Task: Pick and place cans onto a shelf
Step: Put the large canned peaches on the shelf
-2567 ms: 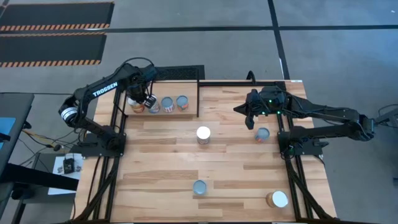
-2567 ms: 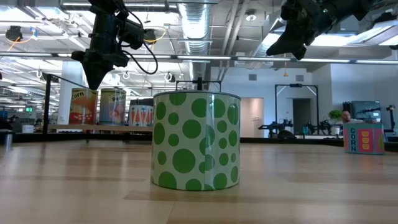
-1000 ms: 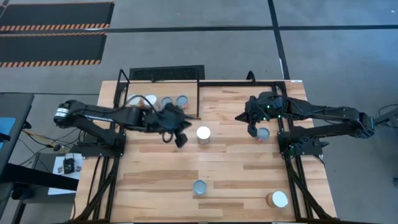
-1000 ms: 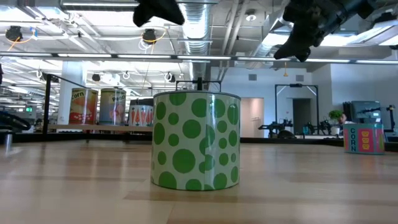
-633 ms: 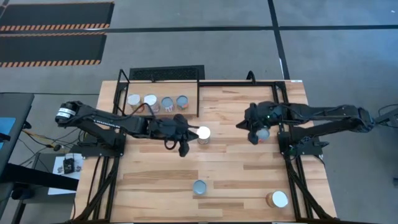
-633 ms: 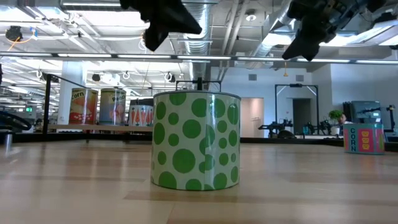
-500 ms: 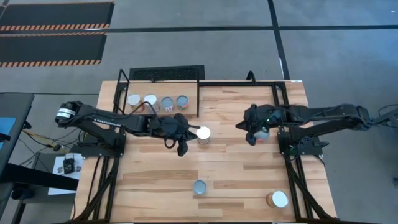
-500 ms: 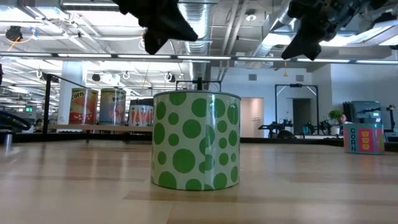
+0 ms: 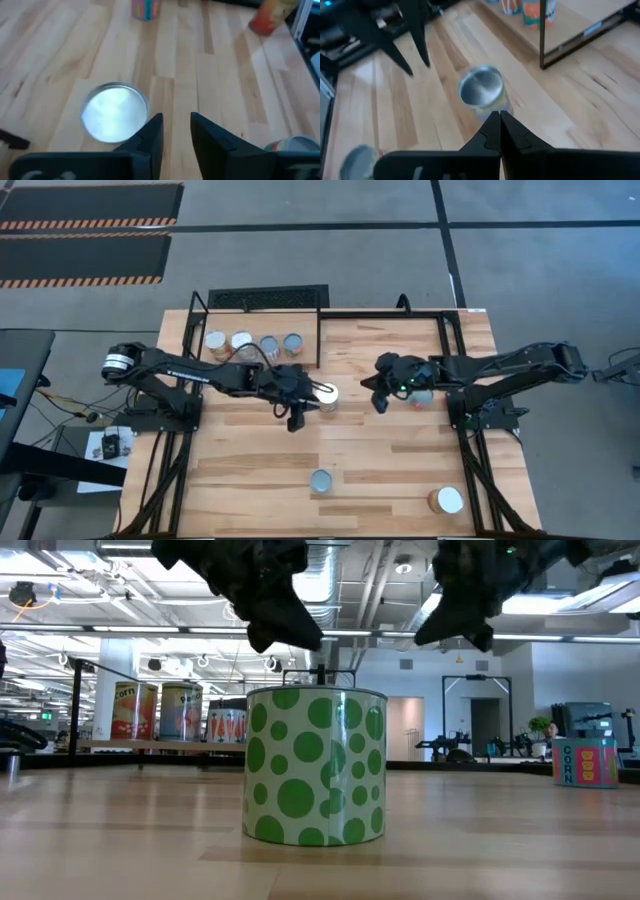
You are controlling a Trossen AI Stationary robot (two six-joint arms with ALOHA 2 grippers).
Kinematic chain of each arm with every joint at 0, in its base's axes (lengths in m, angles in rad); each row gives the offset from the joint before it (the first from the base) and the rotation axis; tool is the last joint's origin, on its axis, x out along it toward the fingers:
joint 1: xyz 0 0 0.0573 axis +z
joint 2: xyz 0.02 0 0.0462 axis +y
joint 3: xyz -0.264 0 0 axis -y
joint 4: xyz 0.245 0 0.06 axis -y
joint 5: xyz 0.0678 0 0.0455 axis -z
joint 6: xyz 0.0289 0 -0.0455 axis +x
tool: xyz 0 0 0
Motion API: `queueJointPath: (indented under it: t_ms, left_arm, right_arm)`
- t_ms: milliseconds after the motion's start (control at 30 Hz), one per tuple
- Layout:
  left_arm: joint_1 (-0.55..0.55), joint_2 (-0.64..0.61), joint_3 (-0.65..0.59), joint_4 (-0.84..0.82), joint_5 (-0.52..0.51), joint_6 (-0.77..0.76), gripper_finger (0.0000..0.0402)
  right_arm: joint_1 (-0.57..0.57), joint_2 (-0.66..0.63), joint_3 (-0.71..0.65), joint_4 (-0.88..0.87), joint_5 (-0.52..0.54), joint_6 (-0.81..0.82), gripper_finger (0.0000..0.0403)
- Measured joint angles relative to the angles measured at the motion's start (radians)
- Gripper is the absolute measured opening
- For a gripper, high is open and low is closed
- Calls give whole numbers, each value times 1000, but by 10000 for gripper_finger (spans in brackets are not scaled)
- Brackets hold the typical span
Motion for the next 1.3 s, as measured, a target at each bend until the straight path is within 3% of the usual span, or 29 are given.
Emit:
queueJointPath:
  t_ms: [300, 467, 667, 767, 933, 1133, 1300]
  left_arm:
    - [-20, 144, 107, -22, -103, 50, 114]
    - [-20, 235, 166, -115, -109, 52, 114]
    - [-19, 273, 210, -167, -192, 81, 113]
    - [-11, 270, 210, -177, -200, 94, 89]
    - [4, 262, 212, -222, -187, 112, 11]
    - [30, 226, 218, -287, -176, 85, 1]
    - [55, 140, 316, -442, -194, 32, 0]
  right_arm:
    - [1, 42, 0, 101, -2, -73, 12]
    - [1, 2, 0, 82, -4, -166, 12]
    - [0, -57, 0, 77, -4, -184, 12]
    - [0, -66, 1, 92, 0, -166, 12]
    - [-2, -71, 1, 107, 53, -143, 12]
    - [-21, -71, 1, 112, 52, -162, 12]
    - [-41, -71, 1, 111, 49, -209, 12]
